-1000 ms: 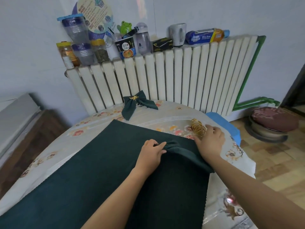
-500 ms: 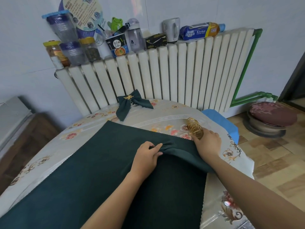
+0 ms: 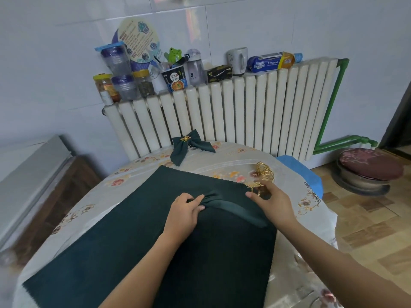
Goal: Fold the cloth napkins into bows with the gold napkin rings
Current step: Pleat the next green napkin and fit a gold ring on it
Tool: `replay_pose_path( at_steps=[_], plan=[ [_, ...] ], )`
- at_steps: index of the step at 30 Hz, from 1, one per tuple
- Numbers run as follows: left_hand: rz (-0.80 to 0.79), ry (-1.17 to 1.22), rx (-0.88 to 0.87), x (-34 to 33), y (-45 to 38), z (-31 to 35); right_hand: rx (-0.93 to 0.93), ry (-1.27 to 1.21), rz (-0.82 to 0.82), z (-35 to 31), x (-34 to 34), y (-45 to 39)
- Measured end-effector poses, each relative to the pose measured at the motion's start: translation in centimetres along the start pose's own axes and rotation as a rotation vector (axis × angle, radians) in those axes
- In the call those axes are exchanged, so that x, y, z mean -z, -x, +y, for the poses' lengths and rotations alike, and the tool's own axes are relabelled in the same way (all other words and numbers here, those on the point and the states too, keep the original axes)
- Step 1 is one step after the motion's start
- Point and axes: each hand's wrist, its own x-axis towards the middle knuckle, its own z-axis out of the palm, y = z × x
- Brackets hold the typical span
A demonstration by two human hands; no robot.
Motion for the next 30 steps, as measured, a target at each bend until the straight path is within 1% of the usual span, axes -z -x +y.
replay_pose_path(
  at_steps=[3, 7, 11, 14, 18, 22, 26, 30],
  plan=[
    [0.018, -0.044, 0.068, 2.3, 1.7, -0.6, -0.017, -0.114, -0.074, -1.0, 0.1, 3.0],
    [0.015, -0.080, 0.187, 3.9, 3.6, -1.4, -0.007, -0.138, -0.150, -1.7, -0.6, 6.1],
    [0.017, -0.125, 0.284, 5.8, 5.6, -1.8, 0.008, -0.178, -0.166, -2.6, -1.2, 8.9],
    [0.021, -0.145, 0.315, 6.7, 6.5, -1.9, -0.003, -0.190, -0.172, -3.1, -1.7, 10.0],
    [0.058, -0.152, 0.278, 7.8, 7.7, -1.7, -0.001, -0.214, -0.198, -4.0, -2.5, 11.0],
    [0.107, -0.144, 0.184, 8.3, 8.9, -1.5, 0.014, -0.172, -0.249, -4.5, -2.9, 11.2],
    [0.131, -0.159, 0.087, 8.8, 9.6, -1.5, 0.020, -0.181, -0.385, -5.0, -2.6, 11.4],
    [0.147, -0.179, 0.025, 9.2, 10.1, -1.2, 0.009, -0.210, -0.459, -5.1, -2.6, 11.7]
  ],
)
